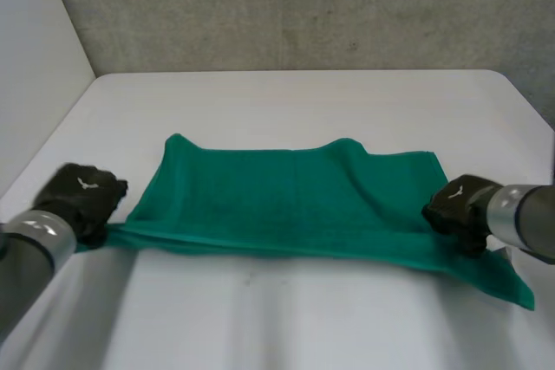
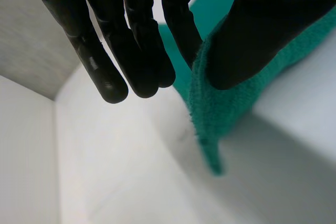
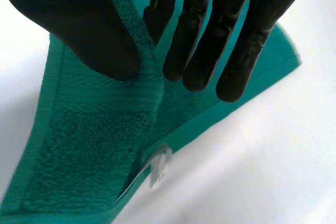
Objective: Fold the towel.
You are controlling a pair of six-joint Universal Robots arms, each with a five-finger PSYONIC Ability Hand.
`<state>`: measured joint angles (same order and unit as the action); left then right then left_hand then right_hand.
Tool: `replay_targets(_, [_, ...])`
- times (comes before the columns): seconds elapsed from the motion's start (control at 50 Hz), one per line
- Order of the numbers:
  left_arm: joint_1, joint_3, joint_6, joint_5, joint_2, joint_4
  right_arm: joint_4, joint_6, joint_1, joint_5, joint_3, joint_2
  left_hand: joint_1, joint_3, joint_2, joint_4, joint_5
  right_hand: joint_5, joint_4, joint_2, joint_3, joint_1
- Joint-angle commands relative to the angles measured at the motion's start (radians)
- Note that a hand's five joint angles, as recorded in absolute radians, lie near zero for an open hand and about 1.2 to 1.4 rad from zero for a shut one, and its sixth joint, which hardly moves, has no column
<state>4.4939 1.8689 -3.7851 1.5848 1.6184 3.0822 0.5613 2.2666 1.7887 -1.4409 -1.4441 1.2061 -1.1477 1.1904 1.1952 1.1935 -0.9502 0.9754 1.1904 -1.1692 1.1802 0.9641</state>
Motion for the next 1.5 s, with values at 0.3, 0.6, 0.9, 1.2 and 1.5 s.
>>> replay_targets(0.3, [-0.061, -0.82, 0.025, 0.072, 0.362, 0.571, -0.688, 0.286, 0.054, -0.121, 0.582, -0.039, -0.249, 0.206, 0.201, 0.203, -0.272, 0.246, 0.206, -0.227, 0.216, 0.432])
replay_targets(0.6, [-0.027, -0.501, 0.182, 0.061, 0.321, 0.567, -0.528, 0.289, 0.054, -0.024, 0.329, -0.003, -0.249, 0.206, 0.201, 0.203, -0.272, 0.246, 0.206, -0.227, 0.216, 0.432])
replay_targets(0.9, [-0.024, -0.272, 0.177, 0.06, 0.498, 0.563, -0.483, 0.303, 0.046, 0.031, 0.191, -0.309, -0.249, 0.206, 0.201, 0.203, -0.272, 0.246, 0.206, -0.227, 0.216, 0.432])
replay_targets(1.2, [-0.016, -0.211, 0.183, 0.06, 0.44, 0.558, -0.488, 0.554, 0.001, 0.04, -0.007, -0.198, -0.249, 0.206, 0.201, 0.203, -0.272, -0.642, -0.683, 0.661, -0.672, -0.456])
replay_targets(1.5, [0.011, -0.191, 0.185, 0.06, 0.413, 0.558, -0.64, 0.662, -0.103, 0.033, -0.167, -0.157, -0.249, 0.206, 0.201, 0.203, -0.272, -0.592, -0.633, 0.612, -0.623, -0.406])
